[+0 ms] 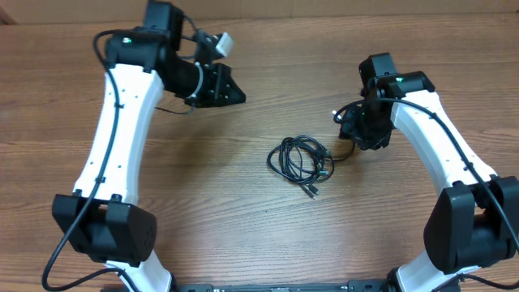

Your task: Untangle cables

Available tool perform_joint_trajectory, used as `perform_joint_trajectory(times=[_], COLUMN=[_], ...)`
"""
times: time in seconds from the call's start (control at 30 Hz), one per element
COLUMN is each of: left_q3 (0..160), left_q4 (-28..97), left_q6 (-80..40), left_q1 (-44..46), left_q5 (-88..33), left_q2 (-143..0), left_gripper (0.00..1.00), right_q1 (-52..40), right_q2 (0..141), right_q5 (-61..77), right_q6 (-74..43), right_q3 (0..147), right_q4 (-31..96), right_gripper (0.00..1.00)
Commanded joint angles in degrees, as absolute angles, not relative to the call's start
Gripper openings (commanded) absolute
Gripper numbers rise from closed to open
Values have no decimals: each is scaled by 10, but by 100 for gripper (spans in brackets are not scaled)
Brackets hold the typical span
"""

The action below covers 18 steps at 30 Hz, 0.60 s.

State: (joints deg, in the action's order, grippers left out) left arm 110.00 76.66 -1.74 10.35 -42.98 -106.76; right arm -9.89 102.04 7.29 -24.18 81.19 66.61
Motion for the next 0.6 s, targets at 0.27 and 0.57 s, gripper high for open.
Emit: perform_joint_trajectory(times=[0.27, 0.57], left_q3=[1083, 1080], left_q4=[756, 762], left_q6=[-108, -139], left_q1=[266, 305], left_q5=[-214, -96], left_q2=[-1217, -1327], left_gripper=[31, 31], right_q1=[-69, -69], right_q2=[931, 931], right_q5=[117, 116], right_q6=[-220, -205], right_q3=[818, 818], right_q4=[665, 670], right_gripper=[63, 70])
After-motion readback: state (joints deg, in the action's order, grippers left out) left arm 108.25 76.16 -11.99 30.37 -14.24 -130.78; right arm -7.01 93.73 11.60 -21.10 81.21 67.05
